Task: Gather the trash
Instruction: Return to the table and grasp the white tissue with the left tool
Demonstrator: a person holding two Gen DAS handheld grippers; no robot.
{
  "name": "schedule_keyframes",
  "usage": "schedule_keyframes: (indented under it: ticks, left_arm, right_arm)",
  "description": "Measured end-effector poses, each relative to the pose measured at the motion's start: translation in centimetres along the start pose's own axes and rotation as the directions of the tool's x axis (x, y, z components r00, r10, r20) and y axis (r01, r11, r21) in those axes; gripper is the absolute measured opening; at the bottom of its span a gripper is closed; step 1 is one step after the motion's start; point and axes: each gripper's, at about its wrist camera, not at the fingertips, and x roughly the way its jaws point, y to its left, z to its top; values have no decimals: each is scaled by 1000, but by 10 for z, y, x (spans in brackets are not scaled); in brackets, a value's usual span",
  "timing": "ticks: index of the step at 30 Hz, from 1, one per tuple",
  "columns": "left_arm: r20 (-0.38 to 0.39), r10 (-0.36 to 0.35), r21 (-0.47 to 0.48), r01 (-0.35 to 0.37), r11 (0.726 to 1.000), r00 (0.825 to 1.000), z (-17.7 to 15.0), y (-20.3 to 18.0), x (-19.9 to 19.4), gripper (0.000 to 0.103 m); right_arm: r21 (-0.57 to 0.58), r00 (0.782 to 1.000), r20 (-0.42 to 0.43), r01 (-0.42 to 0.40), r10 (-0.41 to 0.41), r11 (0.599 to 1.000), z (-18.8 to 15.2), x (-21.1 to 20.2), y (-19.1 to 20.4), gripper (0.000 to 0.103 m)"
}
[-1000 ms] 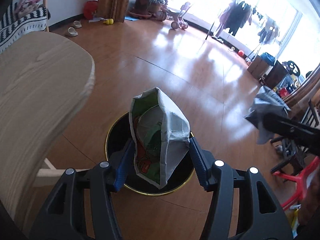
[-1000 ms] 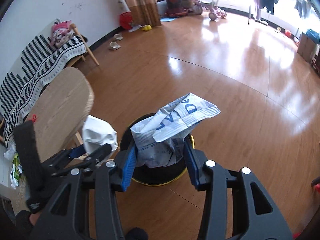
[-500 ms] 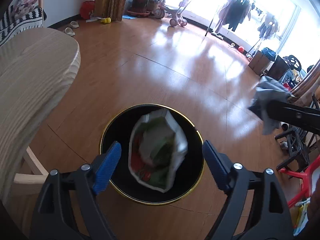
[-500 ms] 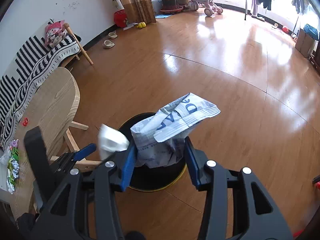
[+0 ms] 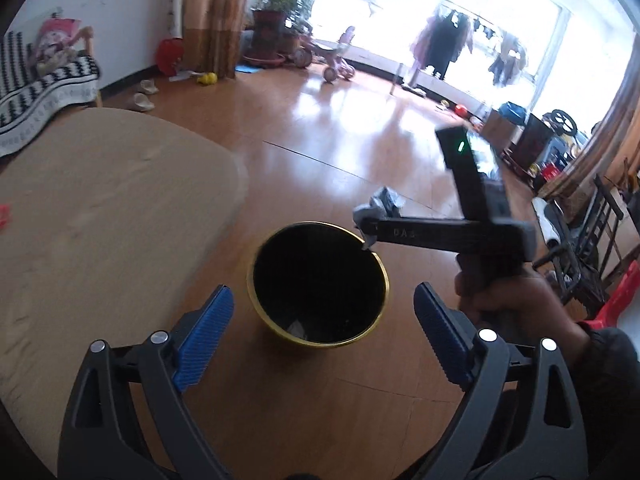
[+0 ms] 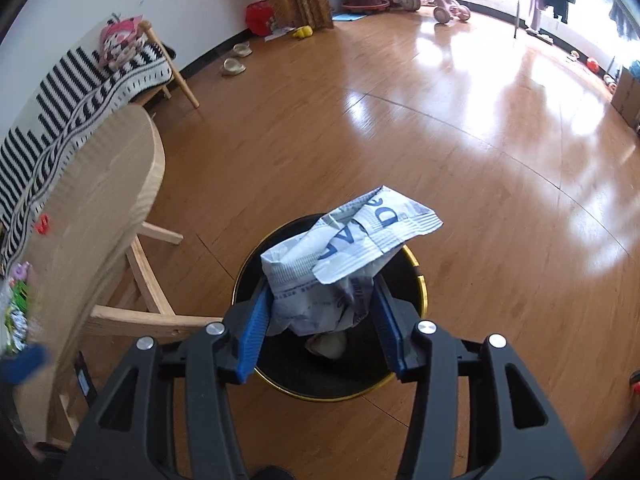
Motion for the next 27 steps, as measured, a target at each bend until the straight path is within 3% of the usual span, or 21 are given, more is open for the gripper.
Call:
schedule_keyframes:
  ticks: [3,6,10,13,18,22,27]
  left_arm:
    - [32,81,-54,-79,995,996,-8,31,-49,93]
    - [34,208,-170,-200,965,978,-22,79,-99,94]
    - [40,341,-369,-303,878,939,-53,149,-163,95]
    - [11,463,-484,-400,778,886,-82,204,-202,95]
    - [-43,601,-600,-502,623,798,-126,281,-256,95]
    - [-70,638,-657,-517,549,767,-163,325,-290,95]
    - [-104,669,-688,-539,486,736,-208,359,-321,95]
  right_arm:
    - [-4,1000,2,6,-6,1000,1,11,6,69]
    - [-11,1000,12,13,-13,1000,-1,13,17,71]
    - [-73,999,38,-35,38,997,1,-6,73,72]
    - [-168,989,58,-125,136,978,1,-32,138,80]
    - [-376,940,-6,-319,342,870,-11,-73,297,83]
    - [-475,901,-106,-417,420,775,-32,-86,404,84]
    - [-499,885,-186,-459,427,735,-51,-81,477,84]
